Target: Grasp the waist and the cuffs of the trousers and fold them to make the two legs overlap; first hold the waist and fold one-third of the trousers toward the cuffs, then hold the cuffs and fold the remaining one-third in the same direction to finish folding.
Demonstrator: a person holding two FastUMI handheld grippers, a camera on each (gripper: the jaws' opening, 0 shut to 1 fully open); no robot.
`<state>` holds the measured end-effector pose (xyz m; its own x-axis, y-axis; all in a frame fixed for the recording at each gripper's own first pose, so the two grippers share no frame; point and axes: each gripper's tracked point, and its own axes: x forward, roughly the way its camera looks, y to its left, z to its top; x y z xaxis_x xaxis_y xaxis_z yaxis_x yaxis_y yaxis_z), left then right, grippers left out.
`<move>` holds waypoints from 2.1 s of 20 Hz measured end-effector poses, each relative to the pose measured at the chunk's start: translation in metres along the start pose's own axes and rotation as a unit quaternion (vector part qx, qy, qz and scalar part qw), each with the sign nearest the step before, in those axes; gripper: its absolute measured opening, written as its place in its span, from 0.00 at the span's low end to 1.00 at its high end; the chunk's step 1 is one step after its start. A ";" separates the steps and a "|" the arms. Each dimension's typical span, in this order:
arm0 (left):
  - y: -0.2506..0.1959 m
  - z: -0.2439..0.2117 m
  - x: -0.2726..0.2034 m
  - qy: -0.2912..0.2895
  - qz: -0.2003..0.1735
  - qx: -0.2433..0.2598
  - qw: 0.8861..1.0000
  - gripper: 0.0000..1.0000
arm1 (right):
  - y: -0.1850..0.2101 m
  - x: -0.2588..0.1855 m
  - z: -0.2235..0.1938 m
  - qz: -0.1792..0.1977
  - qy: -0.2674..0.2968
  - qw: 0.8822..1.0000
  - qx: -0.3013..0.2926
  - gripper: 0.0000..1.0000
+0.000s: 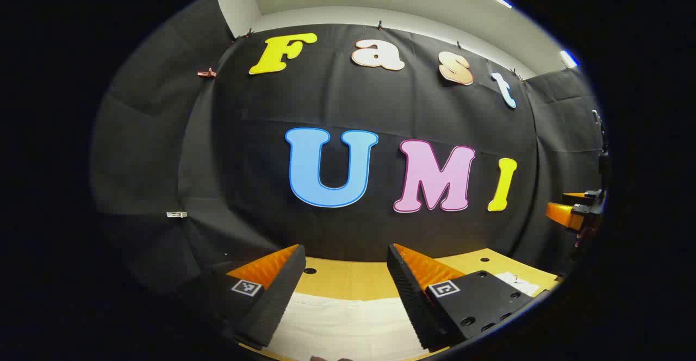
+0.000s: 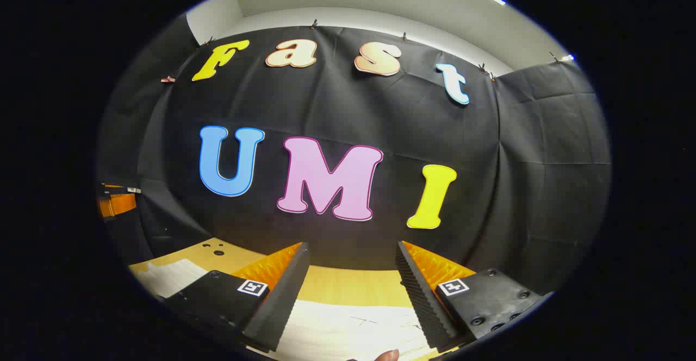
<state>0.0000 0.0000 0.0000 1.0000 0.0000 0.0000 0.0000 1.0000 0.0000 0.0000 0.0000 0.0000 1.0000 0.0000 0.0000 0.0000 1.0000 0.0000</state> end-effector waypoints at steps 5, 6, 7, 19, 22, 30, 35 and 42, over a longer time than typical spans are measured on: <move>0.005 -0.007 0.009 0.004 -0.009 0.006 1.000 0.95 | 0.005 0.004 -0.004 -0.005 0.003 1.000 -0.008 0.97; 0.007 -0.008 0.010 0.005 -0.012 0.011 1.000 0.95 | 0.006 0.005 -0.005 -0.005 0.004 1.000 -0.012 0.97; 0.008 -0.011 0.010 0.006 -0.014 0.018 1.000 0.95 | 0.007 0.005 -0.005 -0.004 0.005 1.000 -0.018 0.97; 0.022 -0.033 -0.008 0.022 -0.050 0.174 0.983 0.97 | -0.007 -0.012 -0.021 0.006 0.017 0.990 -0.137 0.97; 0.026 -0.057 -0.022 0.044 -0.083 0.283 0.954 0.97 | -0.024 -0.025 -0.036 0.011 0.035 0.981 -0.189 0.97; 0.041 -0.192 -0.078 0.174 -0.217 0.442 0.853 0.97 | -0.063 -0.067 -0.089 0.017 0.101 0.962 -0.255 0.97; 0.081 -0.278 -0.092 0.265 -0.256 0.530 0.764 0.97 | -0.070 -0.086 -0.105 0.020 0.123 0.956 -0.267 0.97; 0.113 -0.345 -0.093 0.324 -0.300 0.590 0.676 0.97 | -0.085 -0.103 -0.110 0.007 0.138 0.951 -0.277 0.97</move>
<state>-0.0925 0.1133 -0.3454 0.6099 -0.0233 -0.7921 0.7880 0.1236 0.6031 -0.1025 -0.0848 -0.1096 0.9618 -0.0639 -0.2662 -0.0889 0.8468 -0.5245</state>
